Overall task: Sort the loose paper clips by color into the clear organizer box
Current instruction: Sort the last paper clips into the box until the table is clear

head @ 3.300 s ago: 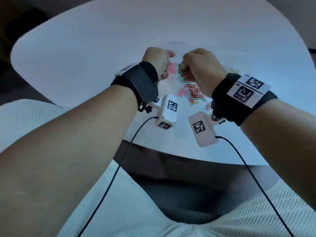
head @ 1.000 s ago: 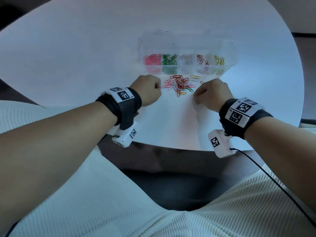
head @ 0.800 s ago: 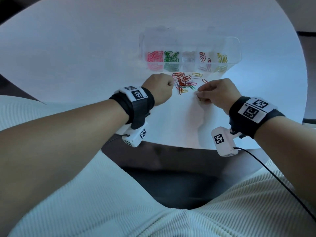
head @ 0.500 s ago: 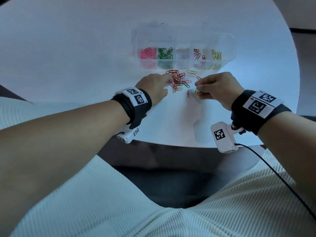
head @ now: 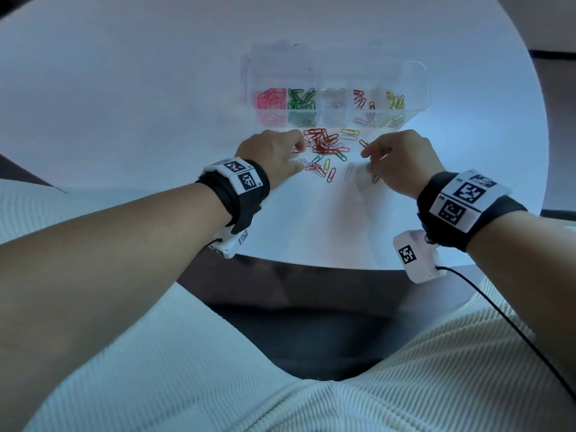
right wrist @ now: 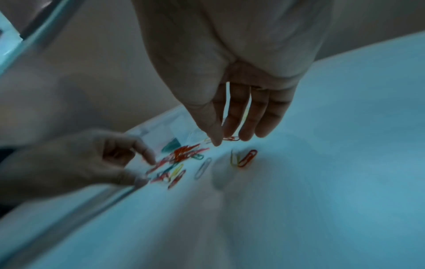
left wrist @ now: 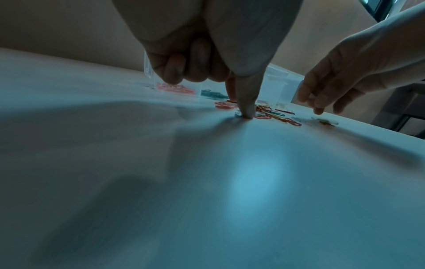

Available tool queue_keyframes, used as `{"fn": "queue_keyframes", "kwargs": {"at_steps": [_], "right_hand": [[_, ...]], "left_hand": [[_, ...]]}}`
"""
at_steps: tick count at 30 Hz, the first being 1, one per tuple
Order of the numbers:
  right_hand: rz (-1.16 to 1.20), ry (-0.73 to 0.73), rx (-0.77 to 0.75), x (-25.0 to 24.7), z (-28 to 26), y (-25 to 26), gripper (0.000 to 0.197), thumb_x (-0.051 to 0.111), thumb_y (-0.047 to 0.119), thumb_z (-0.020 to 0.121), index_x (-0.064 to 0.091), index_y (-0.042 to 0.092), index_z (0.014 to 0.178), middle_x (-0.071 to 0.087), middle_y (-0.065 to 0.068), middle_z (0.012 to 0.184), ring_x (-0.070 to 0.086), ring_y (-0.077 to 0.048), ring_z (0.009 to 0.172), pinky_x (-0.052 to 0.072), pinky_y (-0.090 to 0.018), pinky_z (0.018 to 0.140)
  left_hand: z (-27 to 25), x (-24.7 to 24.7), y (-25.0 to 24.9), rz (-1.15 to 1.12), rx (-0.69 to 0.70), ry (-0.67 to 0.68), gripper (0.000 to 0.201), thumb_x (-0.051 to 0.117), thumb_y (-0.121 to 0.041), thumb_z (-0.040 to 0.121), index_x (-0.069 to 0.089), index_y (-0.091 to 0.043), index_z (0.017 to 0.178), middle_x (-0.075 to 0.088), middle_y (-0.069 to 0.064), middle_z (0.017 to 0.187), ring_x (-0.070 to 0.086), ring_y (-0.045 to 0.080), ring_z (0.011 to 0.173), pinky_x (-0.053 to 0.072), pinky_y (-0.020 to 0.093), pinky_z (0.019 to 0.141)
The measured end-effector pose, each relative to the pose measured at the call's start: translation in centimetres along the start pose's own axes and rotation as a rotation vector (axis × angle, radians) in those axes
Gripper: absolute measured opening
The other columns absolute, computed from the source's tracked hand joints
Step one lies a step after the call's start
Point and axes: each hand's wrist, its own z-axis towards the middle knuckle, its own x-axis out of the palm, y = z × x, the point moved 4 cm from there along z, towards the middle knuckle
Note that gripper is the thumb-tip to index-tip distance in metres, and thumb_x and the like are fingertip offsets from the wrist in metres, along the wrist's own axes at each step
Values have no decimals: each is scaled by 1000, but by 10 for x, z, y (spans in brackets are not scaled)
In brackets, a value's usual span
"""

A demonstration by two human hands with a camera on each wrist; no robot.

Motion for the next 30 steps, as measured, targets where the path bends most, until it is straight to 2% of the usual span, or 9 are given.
{"fn": "queue_keyframes", "kwargs": {"at_steps": [5,9,12,15,18,21,23,27,30], "right_hand": [[-175,17,-182,15,-5,16,22,67,17,87,74,22,107,71,-1,104,62,-18,88,45,-23,80],[-228,15,-148,19,-5,16,15,66,21,87,77,23,96,72,-4,96,65,-27,83,55,-33,76],[-280,9,-121,20,-4,15,12,63,23,89,75,18,90,70,-6,92,61,-25,78,50,-29,68],[-346,48,-84,23,-6,17,14,60,24,86,68,13,85,65,-7,89,59,-26,78,44,-28,65],[-461,70,-62,27,-9,19,23,60,32,81,62,9,81,61,-8,82,59,-29,76,42,-28,63],[-561,68,-83,32,-11,21,29,54,34,82,47,11,66,48,-4,69,52,-29,70,37,-28,61],[-552,87,-50,32,-12,21,30,53,34,83,44,12,64,44,-3,66,49,-26,64,35,-26,58],[-469,115,7,29,-12,20,28,57,35,80,59,8,75,54,-5,70,54,-27,65,38,-25,57],[-140,97,44,25,-9,18,24,54,23,77,54,1,66,54,-11,68,48,-27,62,37,-27,55]], "left_hand": [[0,1,-2,57,32,21,20,54,-39,91,65,-29,104,66,1,111,59,24,98,42,30,77],[0,0,-2,79,42,30,20,52,-38,92,66,-27,101,66,0,108,59,25,96,42,31,75],[1,0,0,54,26,34,16,53,-34,89,66,-25,95,64,-2,96,54,22,85,41,29,71],[0,-1,3,-105,-19,8,13,51,-31,84,55,-19,79,56,-2,75,49,24,74,36,28,64],[-1,-7,4,-300,-65,2,25,34,-31,81,33,-15,61,39,3,61,34,25,63,24,32,55],[2,-16,6,-497,-152,-36,32,33,-24,87,23,-18,57,26,1,58,23,20,59,17,33,56],[6,-19,9,-579,-160,-63,38,36,-23,95,27,-17,59,28,2,58,24,18,56,21,31,59],[8,-21,7,-601,-112,-29,39,38,-36,101,39,-14,70,38,2,63,32,15,53,28,28,54],[8,-22,6,-639,-85,-11,38,44,-31,100,41,-18,65,44,-4,57,39,5,45,32,23,49]]}}
